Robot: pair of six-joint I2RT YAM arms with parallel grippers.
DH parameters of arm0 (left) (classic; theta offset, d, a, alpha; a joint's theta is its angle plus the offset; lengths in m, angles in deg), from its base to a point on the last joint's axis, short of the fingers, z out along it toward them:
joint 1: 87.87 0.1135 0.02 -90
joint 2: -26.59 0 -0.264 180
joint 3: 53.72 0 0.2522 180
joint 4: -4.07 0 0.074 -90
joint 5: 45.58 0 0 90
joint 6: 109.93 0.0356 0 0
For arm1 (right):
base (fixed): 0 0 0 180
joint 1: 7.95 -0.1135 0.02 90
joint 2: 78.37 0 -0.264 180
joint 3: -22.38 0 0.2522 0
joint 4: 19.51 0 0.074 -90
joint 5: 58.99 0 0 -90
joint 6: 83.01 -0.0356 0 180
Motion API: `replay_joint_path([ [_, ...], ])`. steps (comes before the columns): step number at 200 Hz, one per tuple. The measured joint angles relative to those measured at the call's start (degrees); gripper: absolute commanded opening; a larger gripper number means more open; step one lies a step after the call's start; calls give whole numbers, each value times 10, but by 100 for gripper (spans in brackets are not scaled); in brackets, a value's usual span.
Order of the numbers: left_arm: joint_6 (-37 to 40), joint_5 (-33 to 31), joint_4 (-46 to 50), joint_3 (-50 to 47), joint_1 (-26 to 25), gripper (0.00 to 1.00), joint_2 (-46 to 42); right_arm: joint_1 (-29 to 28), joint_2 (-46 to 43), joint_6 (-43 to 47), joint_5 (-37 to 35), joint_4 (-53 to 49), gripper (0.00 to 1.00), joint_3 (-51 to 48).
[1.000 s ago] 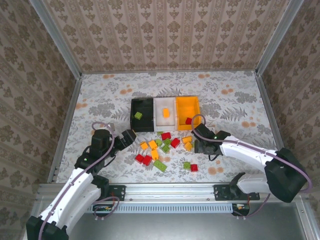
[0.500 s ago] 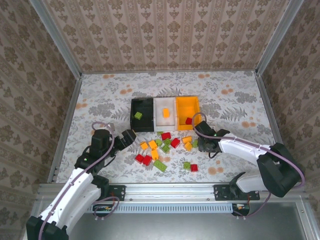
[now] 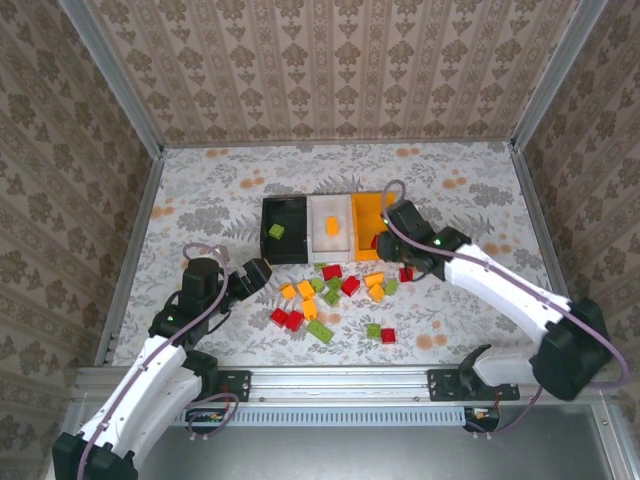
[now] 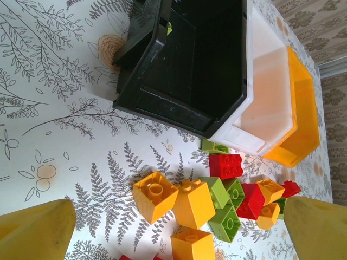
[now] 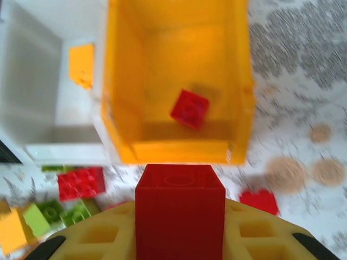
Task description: Sort the legos into containers by color
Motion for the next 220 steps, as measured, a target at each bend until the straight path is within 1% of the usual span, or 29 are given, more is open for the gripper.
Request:
replay_joint_path([
  [38, 6, 0, 9, 3, 0, 100, 0, 16, 174, 9, -17, 14, 27, 124],
  [68, 7, 0, 21, 3, 0, 100, 0, 41, 261, 9, -28, 15, 32, 191],
  [77, 8, 0, 23, 3, 0, 100, 0, 46, 280, 7, -29, 14, 36, 206],
  [99, 9, 0, 26, 3, 0, 98, 0, 54, 306, 6, -29, 7, 52, 230],
  [109, 12, 0, 26, 3, 0, 96, 0, 54, 309, 2, -29, 5, 60, 234],
  [127, 20, 3, 28, 3, 0, 91, 2, 53, 309, 3, -28, 3, 68, 235],
  [144, 28, 4, 33, 7, -2, 86, 14, 50, 305, 0, -27, 2, 70, 233],
  [161, 39, -1, 40, 18, -18, 84, 37, 45, 281, 0, -25, 6, 71, 215],
  [175, 48, -13, 43, 24, -48, 85, 56, 35, 247, 0, -25, 9, 71, 189],
  [193, 58, -39, 59, 29, -100, 88, 80, 21, 203, -4, -25, 21, 71, 154],
  [211, 62, -72, 74, 34, -151, 88, 106, 10, 165, -11, -21, 34, 71, 116],
  [220, 62, -91, 82, 39, -176, 87, 125, 7, 151, -13, -17, 41, 71, 99],
])
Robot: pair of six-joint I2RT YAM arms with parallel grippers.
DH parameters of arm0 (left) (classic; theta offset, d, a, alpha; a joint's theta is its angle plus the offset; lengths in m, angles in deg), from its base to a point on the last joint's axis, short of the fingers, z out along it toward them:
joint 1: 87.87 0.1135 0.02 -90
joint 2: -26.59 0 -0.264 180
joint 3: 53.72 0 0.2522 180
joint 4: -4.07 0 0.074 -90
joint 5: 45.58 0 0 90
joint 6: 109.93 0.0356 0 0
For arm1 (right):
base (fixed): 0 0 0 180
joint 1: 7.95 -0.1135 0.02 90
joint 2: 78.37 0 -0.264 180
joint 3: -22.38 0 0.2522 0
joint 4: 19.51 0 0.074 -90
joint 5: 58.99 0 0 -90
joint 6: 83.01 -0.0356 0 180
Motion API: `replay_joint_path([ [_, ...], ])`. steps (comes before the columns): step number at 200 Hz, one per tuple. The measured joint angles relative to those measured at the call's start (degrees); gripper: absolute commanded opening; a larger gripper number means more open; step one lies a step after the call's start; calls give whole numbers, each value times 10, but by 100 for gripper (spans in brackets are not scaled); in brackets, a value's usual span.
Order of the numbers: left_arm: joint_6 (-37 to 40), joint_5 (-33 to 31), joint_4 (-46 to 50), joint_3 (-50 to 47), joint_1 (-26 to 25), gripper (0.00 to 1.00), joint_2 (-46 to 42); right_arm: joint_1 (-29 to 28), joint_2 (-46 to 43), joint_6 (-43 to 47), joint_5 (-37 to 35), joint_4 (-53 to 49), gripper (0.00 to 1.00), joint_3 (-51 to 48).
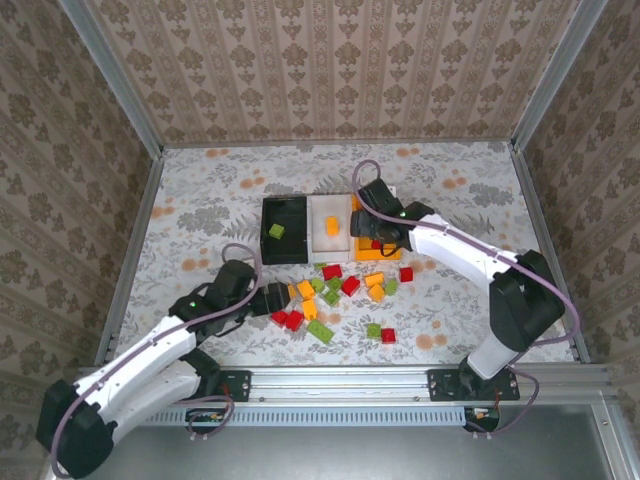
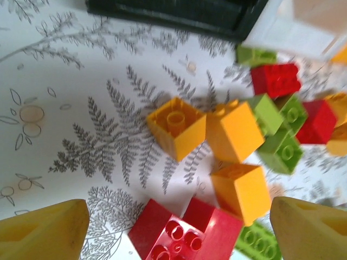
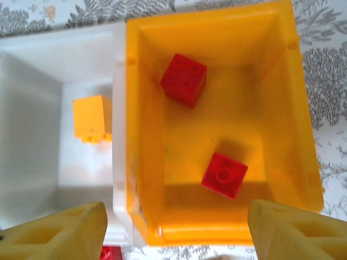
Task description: Sort the legos into containers by color
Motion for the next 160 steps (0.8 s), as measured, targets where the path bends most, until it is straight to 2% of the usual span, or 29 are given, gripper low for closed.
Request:
replay_joint_path([
  [35, 2, -58, 8, 11, -56, 78, 63, 0, -34, -13, 6, 12, 71, -58],
  [67, 1, -79, -9, 12, -93, 72, 114, 0, -58, -15, 7, 17, 71, -83],
  [125, -20, -102, -15, 8, -110, 58, 125, 2, -93, -15, 7, 23, 72, -94],
  [139, -25, -106, -10, 0, -110, 58, 111, 2, -96, -15, 6, 23, 72, -94],
  [160, -33, -109, -1, -8, -110, 67, 88, 4, -96, -15, 6, 23, 72, -95],
])
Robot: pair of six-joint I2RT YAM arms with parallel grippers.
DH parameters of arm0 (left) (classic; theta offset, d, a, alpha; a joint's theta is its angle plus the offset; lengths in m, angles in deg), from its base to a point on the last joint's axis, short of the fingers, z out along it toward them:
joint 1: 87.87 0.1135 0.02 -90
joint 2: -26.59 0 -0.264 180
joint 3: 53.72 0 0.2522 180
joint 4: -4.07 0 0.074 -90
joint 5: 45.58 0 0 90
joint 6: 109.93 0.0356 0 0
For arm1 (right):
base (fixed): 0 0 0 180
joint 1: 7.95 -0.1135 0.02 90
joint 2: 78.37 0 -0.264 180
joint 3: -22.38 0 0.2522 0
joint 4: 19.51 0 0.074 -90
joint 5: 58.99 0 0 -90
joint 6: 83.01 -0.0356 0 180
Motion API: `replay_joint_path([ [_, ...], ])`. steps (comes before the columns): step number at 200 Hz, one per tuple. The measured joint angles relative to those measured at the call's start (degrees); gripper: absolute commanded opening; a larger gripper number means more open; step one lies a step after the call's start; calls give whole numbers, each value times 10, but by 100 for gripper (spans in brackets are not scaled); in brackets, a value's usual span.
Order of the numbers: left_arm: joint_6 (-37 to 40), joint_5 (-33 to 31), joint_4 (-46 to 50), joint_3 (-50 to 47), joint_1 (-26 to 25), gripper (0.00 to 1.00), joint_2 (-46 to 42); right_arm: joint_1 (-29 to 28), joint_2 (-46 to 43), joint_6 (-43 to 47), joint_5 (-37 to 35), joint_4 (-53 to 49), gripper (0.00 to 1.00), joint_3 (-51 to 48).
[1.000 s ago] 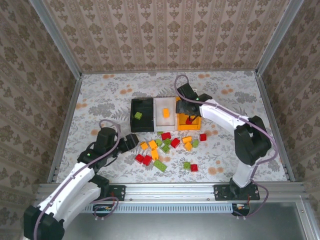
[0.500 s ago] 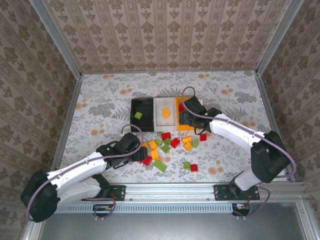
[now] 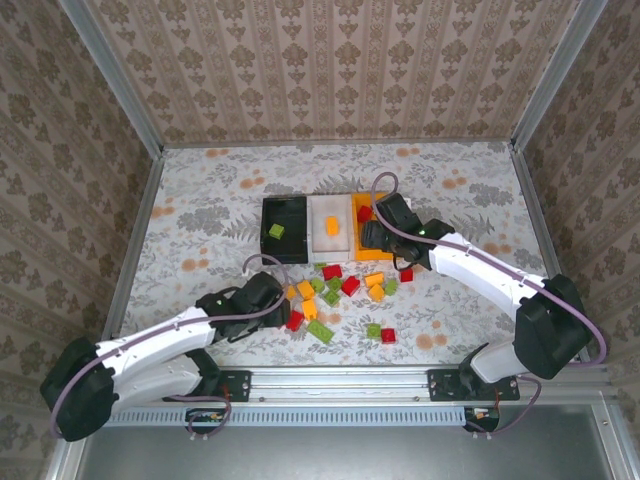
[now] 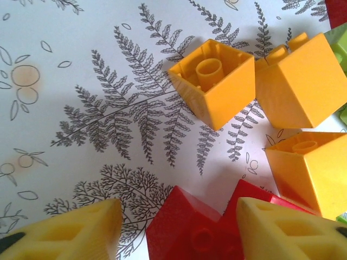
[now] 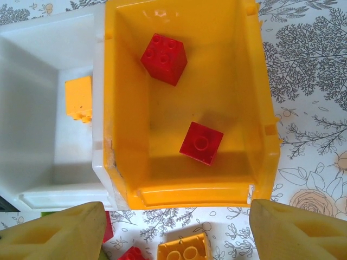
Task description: Sort the legos into containers by color
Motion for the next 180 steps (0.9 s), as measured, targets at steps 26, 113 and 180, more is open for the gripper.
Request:
replay_joint_path([
  [26, -3, 2, -3, -7, -1, 62, -13, 2, -2, 0, 0, 0, 72, -1],
  [113, -19, 6, -10, -21, -27, 48, 20, 5, -8, 0, 0, 2, 73, -12],
  [180, -10, -5, 36, 10, -26, 41, -19, 13, -51, -12, -4, 2, 73, -41],
])
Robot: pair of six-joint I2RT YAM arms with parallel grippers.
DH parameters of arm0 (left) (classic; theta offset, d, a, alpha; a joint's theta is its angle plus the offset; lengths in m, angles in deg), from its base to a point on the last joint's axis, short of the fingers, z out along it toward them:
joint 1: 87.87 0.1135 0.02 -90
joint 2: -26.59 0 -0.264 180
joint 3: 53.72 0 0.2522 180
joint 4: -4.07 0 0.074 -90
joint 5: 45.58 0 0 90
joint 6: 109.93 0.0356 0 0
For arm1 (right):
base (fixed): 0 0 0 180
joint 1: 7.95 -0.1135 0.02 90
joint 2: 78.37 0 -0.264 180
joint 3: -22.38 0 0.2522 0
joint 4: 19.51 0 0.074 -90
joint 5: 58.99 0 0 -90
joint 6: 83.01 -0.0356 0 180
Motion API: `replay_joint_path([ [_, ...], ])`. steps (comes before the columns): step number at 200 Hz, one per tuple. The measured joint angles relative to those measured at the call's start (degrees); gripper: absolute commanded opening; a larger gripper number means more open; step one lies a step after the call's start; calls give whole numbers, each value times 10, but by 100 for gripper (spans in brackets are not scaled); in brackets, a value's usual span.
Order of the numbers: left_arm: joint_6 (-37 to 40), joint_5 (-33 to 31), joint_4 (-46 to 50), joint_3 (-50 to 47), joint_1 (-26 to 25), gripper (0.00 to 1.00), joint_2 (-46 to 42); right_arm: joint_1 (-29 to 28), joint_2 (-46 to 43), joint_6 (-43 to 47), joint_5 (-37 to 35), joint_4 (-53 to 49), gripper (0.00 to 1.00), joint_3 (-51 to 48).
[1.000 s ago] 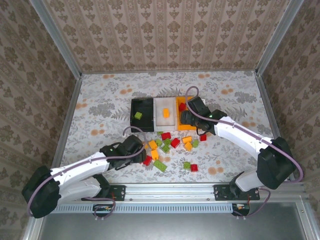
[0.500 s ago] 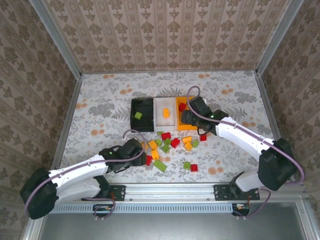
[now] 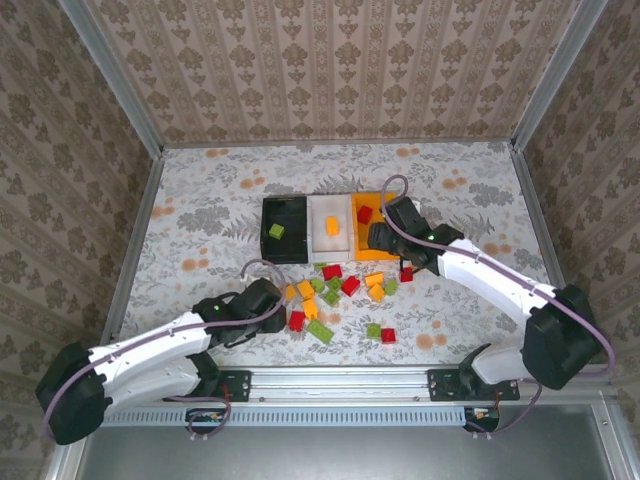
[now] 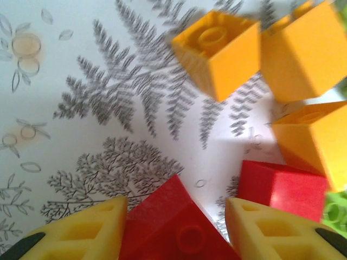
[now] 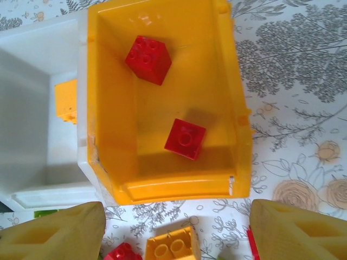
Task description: Sort the legos into containers by color
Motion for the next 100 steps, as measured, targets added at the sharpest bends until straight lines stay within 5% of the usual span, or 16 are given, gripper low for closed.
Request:
replay_joint_path([
  [31, 39, 4, -10, 112, 9, 39, 73, 9, -56, -12, -5, 3, 73, -55],
  [100, 159, 54, -90, 484, 35, 38, 416, 14, -135, -32, -11, -7, 73, -138],
])
